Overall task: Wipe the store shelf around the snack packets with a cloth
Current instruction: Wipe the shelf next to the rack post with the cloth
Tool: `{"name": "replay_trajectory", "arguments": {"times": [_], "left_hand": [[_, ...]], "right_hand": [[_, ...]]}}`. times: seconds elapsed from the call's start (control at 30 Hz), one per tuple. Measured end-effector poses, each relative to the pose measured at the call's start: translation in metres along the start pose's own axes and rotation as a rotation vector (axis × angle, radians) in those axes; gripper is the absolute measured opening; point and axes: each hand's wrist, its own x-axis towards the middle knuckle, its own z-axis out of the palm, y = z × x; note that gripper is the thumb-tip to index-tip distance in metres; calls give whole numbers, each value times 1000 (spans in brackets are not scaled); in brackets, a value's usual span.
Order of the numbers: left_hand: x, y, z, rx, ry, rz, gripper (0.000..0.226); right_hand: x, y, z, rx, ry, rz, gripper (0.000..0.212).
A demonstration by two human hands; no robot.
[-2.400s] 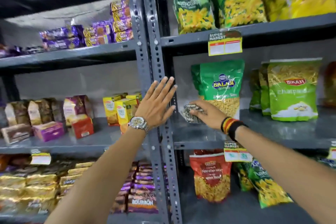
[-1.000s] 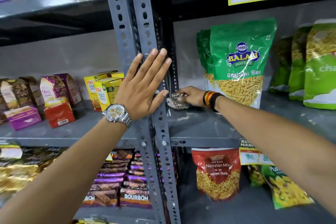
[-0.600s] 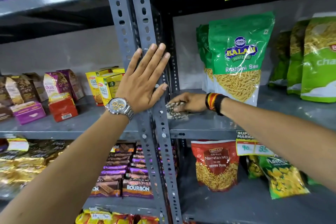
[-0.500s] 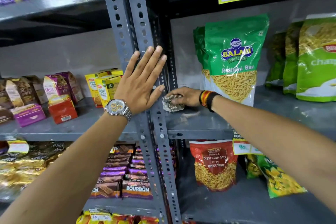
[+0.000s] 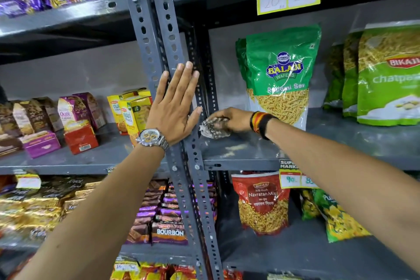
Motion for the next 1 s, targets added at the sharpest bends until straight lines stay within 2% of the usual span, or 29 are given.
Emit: {"name": "replay_trajectory", "arguments": {"times": [0.2,0.3,0.43,0.5,0.63,0.83,1.0], "left_hand": [[-3,-2,7,-2,51,17,74],[-3,-1,5,-8,35,4,73],[-3,1,2,2,-1,-9,73],[-3,1,2,-6,-5,-14,74],[-4,-1,5,-13,7,-7,74],[-4,-4,12,-21,53,13,75],[-4,-4,13,-13,69,20,74]], "right_hand": [[28,19,25,-78,15,118,38],[2,18,30,-41,29,67,37],[-52,6,23,18,-47,20,38],[-55,5,12,96,20,16,37],[-23,3,-7,159,179,8,36],[44,28,8,-4,172,125,33],[45,38,22,-58,159,206,36]]}}
